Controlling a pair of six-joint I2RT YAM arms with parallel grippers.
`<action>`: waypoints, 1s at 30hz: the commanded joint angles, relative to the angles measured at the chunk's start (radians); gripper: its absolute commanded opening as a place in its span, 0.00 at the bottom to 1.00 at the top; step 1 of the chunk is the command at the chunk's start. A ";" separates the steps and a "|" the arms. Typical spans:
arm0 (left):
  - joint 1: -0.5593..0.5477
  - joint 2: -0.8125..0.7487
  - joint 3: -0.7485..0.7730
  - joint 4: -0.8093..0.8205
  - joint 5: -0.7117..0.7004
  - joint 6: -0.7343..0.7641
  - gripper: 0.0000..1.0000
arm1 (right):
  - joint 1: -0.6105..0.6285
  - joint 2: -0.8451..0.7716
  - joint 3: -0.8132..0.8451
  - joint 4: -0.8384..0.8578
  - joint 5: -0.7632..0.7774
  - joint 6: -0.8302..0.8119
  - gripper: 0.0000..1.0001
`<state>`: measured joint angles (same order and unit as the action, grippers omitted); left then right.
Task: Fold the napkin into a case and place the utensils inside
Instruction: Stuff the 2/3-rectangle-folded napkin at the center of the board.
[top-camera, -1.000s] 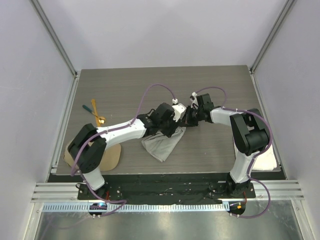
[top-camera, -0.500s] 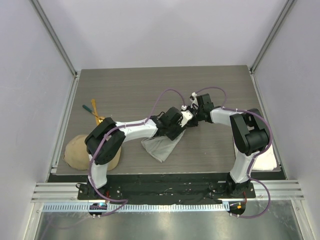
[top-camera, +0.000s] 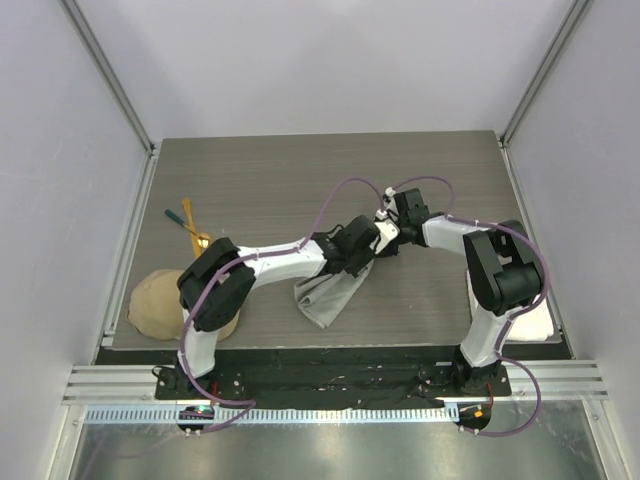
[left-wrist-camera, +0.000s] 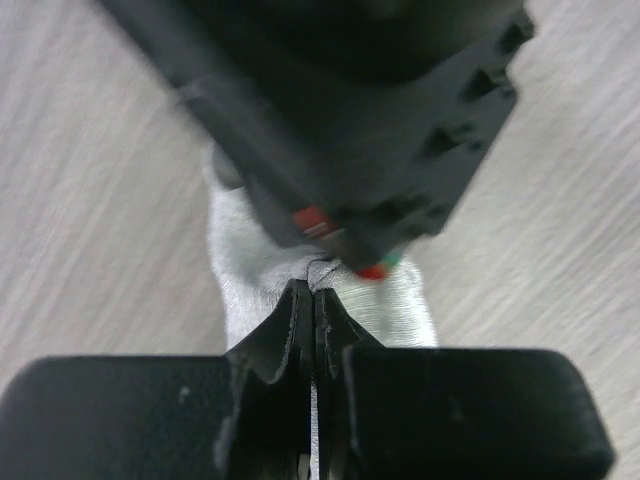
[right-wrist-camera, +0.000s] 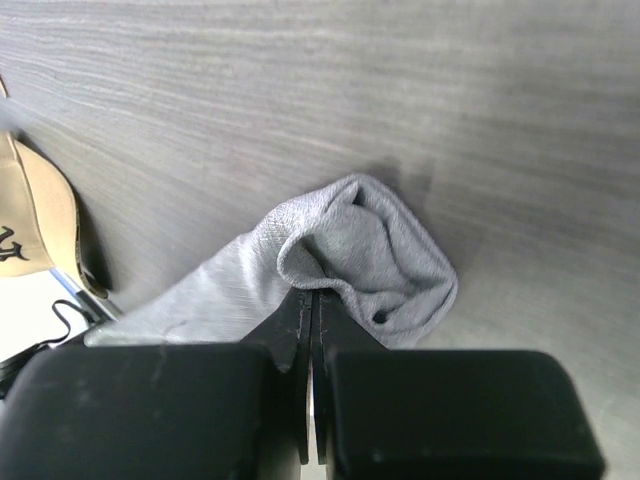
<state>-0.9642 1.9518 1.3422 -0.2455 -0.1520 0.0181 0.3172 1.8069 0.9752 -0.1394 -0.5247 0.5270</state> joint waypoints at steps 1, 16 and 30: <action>-0.044 0.042 0.034 -0.002 -0.017 -0.049 0.00 | 0.013 -0.078 -0.003 -0.055 -0.009 0.041 0.03; -0.067 0.024 -0.055 0.106 -0.178 -0.188 0.00 | 0.013 -0.151 -0.059 -0.057 -0.034 0.106 0.05; -0.088 0.002 -0.110 0.129 -0.351 -0.296 0.00 | -0.023 -0.247 -0.089 -0.066 0.015 0.133 0.06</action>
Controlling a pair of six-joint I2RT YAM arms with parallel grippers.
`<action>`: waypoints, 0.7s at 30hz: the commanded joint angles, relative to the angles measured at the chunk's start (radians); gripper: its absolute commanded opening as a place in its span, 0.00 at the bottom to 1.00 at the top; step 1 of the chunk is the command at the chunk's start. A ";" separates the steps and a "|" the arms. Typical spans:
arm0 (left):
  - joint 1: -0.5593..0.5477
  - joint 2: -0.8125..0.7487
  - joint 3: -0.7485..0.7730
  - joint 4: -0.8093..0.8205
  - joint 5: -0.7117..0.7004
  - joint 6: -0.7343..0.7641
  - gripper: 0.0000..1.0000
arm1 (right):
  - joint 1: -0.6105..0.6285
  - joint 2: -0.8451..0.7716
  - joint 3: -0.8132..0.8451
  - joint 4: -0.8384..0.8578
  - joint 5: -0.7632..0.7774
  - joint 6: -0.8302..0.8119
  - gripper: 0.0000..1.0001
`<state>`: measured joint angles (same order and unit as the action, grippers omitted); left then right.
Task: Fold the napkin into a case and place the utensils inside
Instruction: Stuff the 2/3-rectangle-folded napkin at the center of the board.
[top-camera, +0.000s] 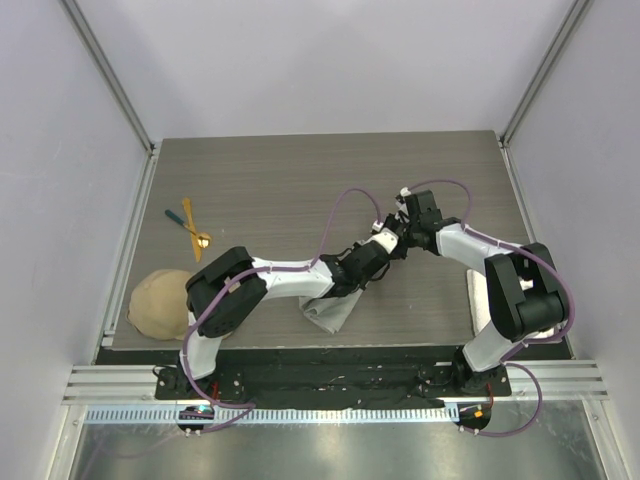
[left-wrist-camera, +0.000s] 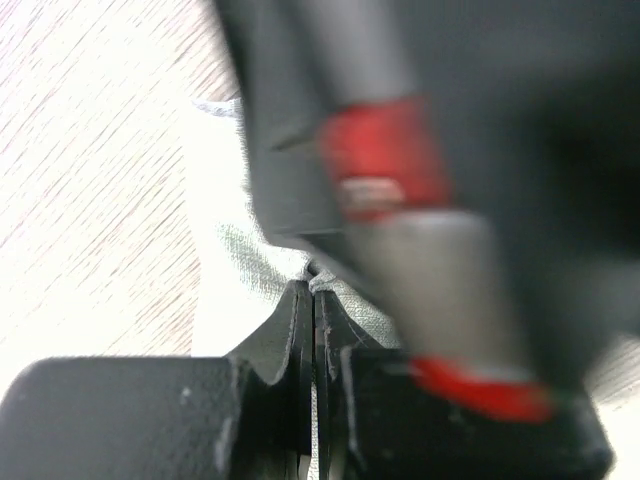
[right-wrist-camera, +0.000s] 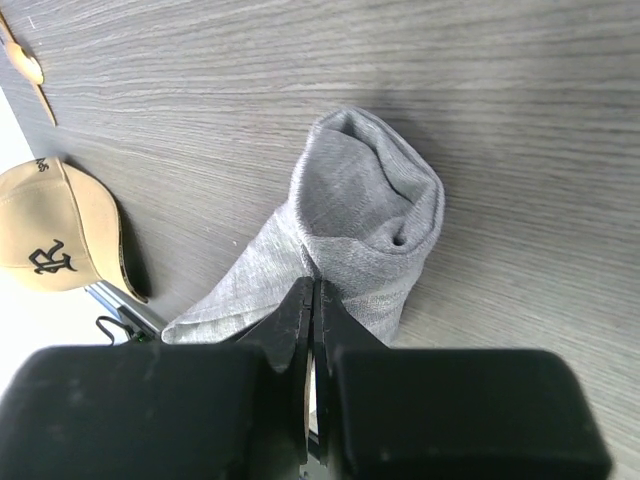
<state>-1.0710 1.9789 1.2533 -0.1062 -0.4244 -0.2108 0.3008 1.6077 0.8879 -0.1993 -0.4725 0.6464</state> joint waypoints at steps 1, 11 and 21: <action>0.019 -0.020 -0.014 -0.013 -0.079 -0.082 0.00 | -0.005 -0.045 -0.001 -0.006 -0.038 0.012 0.06; 0.019 -0.005 0.018 0.026 0.009 -0.108 0.00 | -0.005 0.011 0.013 0.000 -0.058 -0.021 0.09; 0.025 0.008 0.044 0.004 0.093 -0.169 0.04 | -0.011 0.038 -0.001 0.015 -0.008 -0.030 0.10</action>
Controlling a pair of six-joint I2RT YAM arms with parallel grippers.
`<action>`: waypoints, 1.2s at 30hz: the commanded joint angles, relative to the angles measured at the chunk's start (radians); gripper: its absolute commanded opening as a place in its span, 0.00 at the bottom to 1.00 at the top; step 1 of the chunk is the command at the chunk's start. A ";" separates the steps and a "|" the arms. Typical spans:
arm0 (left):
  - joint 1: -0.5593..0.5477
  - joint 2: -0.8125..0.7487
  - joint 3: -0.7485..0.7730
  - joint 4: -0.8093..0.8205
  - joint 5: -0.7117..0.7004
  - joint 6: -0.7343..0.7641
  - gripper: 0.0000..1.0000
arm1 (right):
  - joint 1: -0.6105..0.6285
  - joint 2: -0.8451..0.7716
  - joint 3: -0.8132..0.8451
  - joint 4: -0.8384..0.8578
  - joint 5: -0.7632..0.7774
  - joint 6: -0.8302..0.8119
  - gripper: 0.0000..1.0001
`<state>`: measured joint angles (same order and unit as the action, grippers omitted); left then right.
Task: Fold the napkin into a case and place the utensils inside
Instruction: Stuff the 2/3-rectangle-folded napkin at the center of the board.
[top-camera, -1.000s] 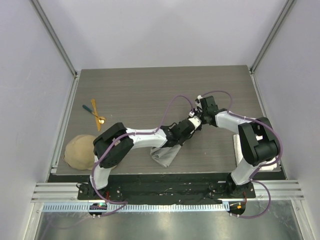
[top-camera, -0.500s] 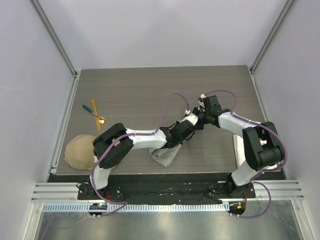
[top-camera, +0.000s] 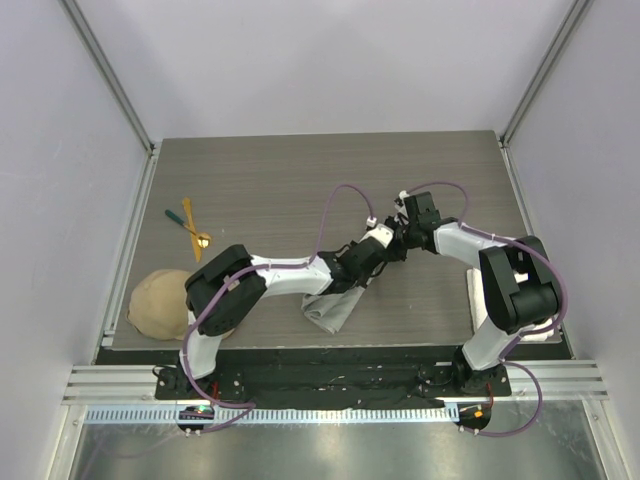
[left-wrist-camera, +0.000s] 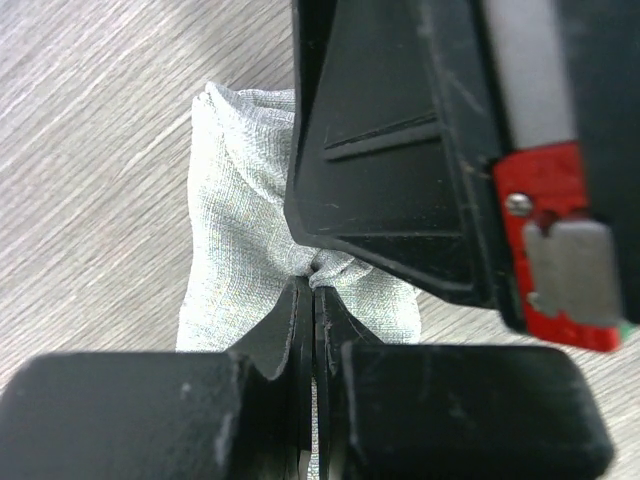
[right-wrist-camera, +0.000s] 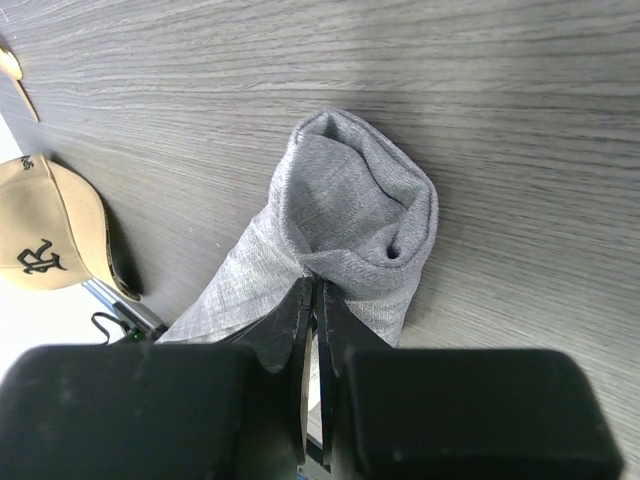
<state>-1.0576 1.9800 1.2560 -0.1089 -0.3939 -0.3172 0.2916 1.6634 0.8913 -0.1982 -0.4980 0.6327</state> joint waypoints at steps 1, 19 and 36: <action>0.016 0.005 0.046 -0.004 0.070 -0.078 0.07 | -0.005 -0.017 -0.014 0.014 0.019 -0.016 0.09; 0.304 -0.155 -0.038 0.040 0.674 -0.442 0.03 | -0.039 -0.013 -0.014 0.019 0.000 -0.019 0.08; 0.315 0.042 -0.003 0.195 0.691 -0.551 0.00 | -0.039 -0.042 -0.003 0.013 -0.022 -0.005 0.07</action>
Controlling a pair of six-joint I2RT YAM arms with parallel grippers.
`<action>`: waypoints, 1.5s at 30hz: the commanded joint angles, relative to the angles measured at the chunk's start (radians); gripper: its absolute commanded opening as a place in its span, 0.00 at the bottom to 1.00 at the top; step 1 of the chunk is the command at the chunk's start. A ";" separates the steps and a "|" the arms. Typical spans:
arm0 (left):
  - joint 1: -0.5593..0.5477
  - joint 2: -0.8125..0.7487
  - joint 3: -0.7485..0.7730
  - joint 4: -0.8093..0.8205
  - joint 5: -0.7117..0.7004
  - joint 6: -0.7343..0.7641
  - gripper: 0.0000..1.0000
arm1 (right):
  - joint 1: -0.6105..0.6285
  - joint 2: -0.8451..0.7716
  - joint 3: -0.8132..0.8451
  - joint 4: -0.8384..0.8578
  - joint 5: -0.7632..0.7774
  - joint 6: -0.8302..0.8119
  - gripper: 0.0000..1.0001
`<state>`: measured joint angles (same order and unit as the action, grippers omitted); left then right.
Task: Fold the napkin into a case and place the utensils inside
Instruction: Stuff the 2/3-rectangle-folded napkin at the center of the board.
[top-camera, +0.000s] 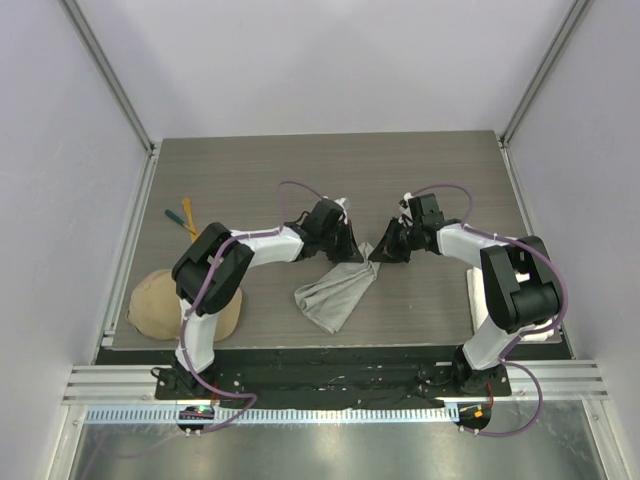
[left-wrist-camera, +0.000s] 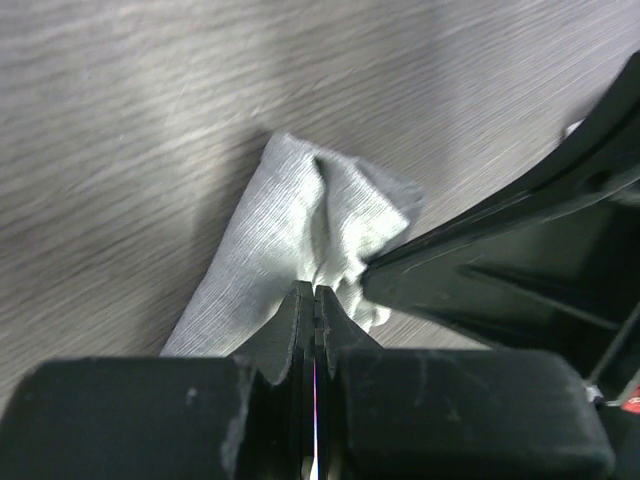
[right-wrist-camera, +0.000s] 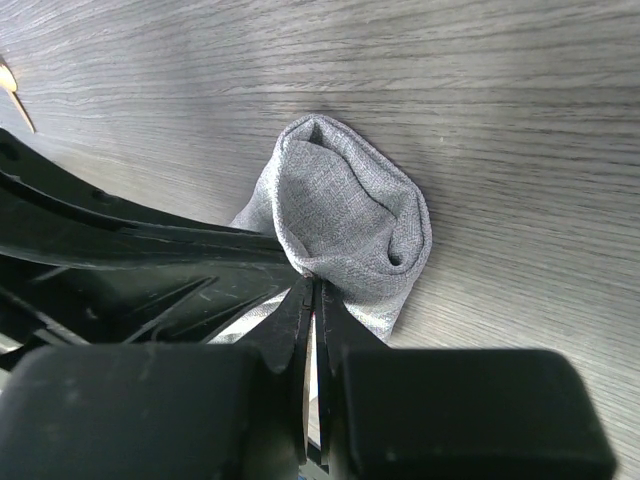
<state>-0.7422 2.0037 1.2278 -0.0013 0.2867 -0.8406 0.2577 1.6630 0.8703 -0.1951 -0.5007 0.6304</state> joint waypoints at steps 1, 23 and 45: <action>0.000 0.035 0.032 0.092 0.015 -0.037 0.00 | -0.005 -0.043 0.016 0.008 -0.018 -0.003 0.07; -0.048 -0.014 -0.203 0.455 -0.113 -0.173 0.00 | -0.005 -0.048 0.001 0.008 0.004 0.006 0.20; -0.079 -0.046 -0.171 0.386 -0.086 -0.175 0.00 | -0.123 -0.194 -0.054 -0.121 0.033 -0.090 0.30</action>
<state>-0.8040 2.0033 1.0252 0.4015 0.2016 -1.0183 0.1474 1.4807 0.8478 -0.2928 -0.4599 0.5781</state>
